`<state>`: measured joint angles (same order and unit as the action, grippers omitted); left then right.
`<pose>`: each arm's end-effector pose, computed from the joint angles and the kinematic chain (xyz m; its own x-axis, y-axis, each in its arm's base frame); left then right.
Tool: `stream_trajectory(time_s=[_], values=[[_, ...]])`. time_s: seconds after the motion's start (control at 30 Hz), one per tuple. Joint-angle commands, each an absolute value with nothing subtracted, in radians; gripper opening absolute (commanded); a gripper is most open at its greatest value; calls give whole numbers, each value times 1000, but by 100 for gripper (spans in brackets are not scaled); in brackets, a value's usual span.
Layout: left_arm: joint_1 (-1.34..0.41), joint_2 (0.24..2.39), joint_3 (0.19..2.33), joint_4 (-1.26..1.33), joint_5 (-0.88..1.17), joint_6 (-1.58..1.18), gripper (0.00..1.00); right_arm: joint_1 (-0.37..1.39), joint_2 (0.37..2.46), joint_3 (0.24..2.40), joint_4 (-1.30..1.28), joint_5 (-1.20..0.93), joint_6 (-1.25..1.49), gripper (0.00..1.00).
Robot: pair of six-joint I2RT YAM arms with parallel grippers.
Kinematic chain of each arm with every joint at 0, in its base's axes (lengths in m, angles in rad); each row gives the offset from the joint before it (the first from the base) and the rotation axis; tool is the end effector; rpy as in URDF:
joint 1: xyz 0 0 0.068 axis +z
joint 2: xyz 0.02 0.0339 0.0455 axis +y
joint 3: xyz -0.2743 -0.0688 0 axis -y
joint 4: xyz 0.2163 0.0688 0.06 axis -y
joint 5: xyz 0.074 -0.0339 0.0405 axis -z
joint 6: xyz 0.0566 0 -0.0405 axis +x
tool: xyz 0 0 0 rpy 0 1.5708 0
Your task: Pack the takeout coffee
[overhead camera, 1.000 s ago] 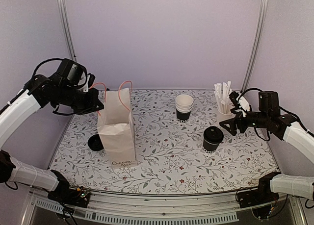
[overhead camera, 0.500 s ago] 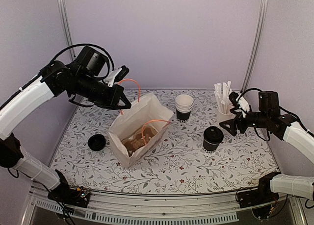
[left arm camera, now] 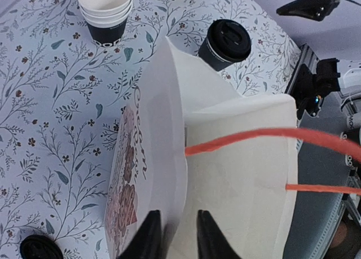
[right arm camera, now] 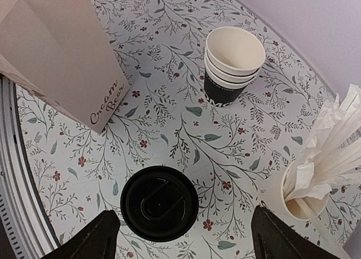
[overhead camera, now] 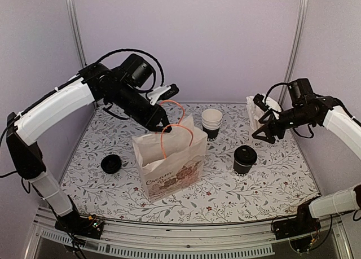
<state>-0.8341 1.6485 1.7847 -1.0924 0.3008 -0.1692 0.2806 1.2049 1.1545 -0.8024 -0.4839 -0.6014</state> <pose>0.2034 -0.2492 0.3712 -0.6795 0.5098 -0.5276 0.7180 0.6097 -0.3357 0.2066 0.0869 0.3252 -0.2916 -0.6053 -0.7407 -0.8541 0.5134 -0.0833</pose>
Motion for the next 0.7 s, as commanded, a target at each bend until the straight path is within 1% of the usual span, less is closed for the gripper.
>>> stream_trajectory(time_s=[0.0,0.07,0.23,0.33,0.37,0.53,0.67], values=[[-844,1696,1858,-1134,178,-129,38,304,1278,1222,-1004,-413,-672,85],[-844,1704,1875,-1142,124,-134,45,315,1308,1231,-1023,-389,-681,86],[-855,1670,1876,-1119,63,-166,53,377,1366,1228,-1033,-316,-653,87],[-883,1574,1823,-1035,-10,-173,60,405,1389,1234,-1032,-298,-627,88],[-890,1540,1800,-1007,-37,-180,65,410,1397,1235,-1031,-290,-620,89],[-894,1360,1677,-862,-112,-229,81,420,1454,1239,-1022,-260,-601,90],[-893,1224,1526,-736,-94,-277,83,427,1494,1249,-1017,-248,-594,90]])
